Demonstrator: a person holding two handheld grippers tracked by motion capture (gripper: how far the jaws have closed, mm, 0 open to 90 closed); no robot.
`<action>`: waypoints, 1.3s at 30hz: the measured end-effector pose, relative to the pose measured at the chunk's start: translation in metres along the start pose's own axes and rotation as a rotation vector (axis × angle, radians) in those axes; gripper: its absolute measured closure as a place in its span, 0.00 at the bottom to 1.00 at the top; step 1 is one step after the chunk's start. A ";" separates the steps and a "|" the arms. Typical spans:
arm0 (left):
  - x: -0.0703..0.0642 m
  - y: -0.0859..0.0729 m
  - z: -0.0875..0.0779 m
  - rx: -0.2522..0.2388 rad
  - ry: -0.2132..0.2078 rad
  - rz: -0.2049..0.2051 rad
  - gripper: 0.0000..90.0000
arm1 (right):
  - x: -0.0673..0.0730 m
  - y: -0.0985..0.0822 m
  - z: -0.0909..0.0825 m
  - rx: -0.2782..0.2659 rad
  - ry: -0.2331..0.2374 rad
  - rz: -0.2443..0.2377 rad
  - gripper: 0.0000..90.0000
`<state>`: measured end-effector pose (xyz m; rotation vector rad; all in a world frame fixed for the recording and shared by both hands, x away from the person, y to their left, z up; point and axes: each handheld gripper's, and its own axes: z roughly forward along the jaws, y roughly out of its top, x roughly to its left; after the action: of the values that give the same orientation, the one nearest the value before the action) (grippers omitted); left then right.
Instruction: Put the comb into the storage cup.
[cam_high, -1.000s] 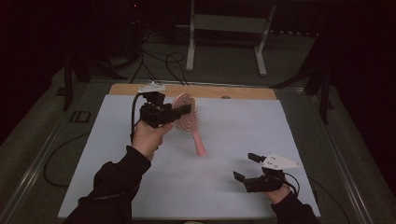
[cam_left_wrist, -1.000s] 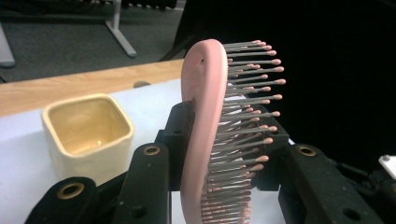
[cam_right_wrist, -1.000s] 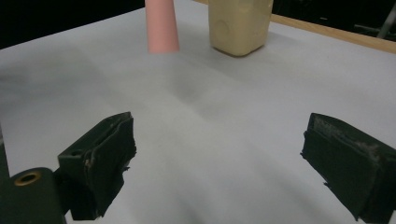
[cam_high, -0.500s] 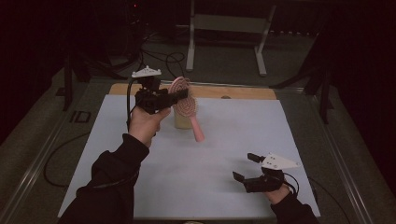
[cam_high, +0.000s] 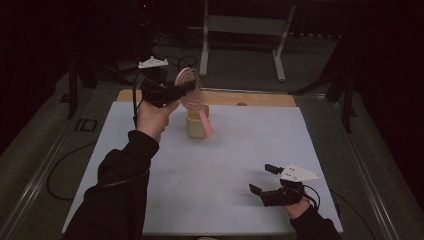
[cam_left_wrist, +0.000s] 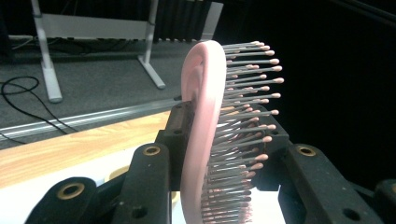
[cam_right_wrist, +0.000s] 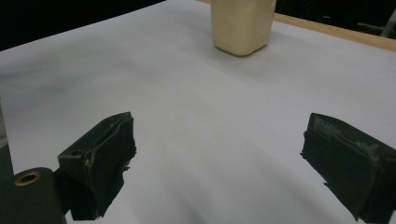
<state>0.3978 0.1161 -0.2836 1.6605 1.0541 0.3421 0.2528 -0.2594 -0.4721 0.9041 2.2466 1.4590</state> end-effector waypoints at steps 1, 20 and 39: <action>0.001 0.001 0.001 -0.001 0.006 -0.001 0.74 | 0.000 0.000 0.000 0.001 -0.001 -0.002 0.10; 0.015 0.020 0.016 -0.044 0.084 0.014 0.74 | 0.001 0.002 -0.001 -0.005 0.012 0.005 0.10; 0.037 0.015 0.031 -0.097 0.189 -0.003 0.74 | 0.001 0.001 0.000 0.001 0.015 0.005 0.10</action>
<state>0.4474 0.1250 -0.2920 1.5621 1.1609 0.5481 0.2526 -0.2588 -0.4708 0.9023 2.2575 1.4721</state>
